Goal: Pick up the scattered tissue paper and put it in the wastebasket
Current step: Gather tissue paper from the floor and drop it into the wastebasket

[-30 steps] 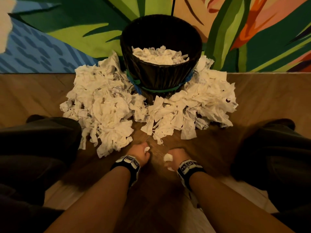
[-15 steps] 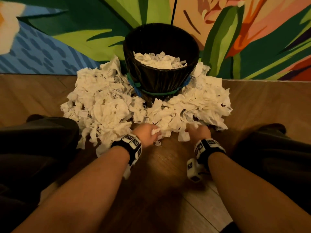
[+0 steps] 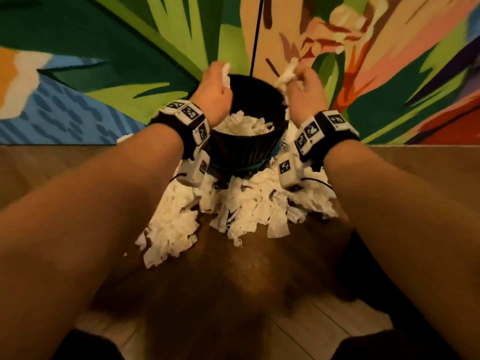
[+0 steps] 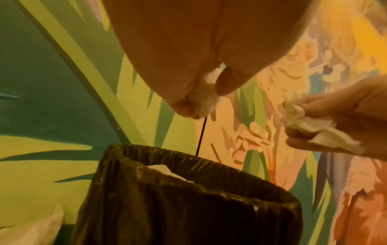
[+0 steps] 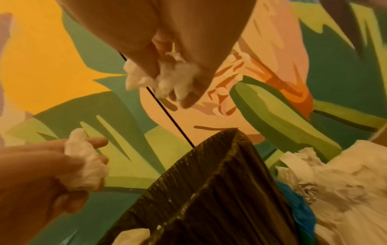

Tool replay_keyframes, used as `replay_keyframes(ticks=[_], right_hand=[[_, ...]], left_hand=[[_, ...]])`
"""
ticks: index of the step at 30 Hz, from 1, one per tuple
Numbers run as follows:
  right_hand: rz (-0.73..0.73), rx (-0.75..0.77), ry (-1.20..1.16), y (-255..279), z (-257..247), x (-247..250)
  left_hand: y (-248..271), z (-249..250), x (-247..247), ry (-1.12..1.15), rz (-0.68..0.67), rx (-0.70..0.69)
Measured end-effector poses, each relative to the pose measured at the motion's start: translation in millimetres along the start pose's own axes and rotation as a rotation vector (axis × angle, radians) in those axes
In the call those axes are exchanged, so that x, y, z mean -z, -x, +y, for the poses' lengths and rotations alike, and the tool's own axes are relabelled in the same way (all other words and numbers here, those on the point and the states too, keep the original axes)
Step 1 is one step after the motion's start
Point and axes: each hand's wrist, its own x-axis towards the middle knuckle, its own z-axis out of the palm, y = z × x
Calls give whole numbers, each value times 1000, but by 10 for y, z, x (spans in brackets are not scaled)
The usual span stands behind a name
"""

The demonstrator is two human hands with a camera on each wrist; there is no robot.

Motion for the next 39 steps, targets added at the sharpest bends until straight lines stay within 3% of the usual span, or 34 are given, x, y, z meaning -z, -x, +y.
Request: replay_keyframes(ticks=[3,6,10,16,20,24,29,32,36,39], right_hand=[[2,88,108,-62,-136,-74],[9,71,167,-101,-196,-209],[-179,17,89,-49,-87,-349],[-64,-57,18,352,291,-226],[-83,-122,107,704,544,-1],[-51,-210,236,843,811,159],[-268,-388,382,894,1134,2],[-427,-451,386,982,1293,-235],[-656,-412,507,1064,1479,-555],[-774,-308,592,1081,1558,-786]], left_hand=[[-78,-25,51,-45,-28,-9],[-158,11,22,-48,-76,41],[-122,-97,60,20,87,196],[302,-405,127,-124,162,96],[625,-346,54,-60,260,4],[791,-331,-147,28,285,2],[940,-660,-555,-14,116,55],[1047,-939,-852,-103,-40,180],[1175,-1205,-1242,-141,-270,363],[1230,-1294,-1402,-190,-313,393]])
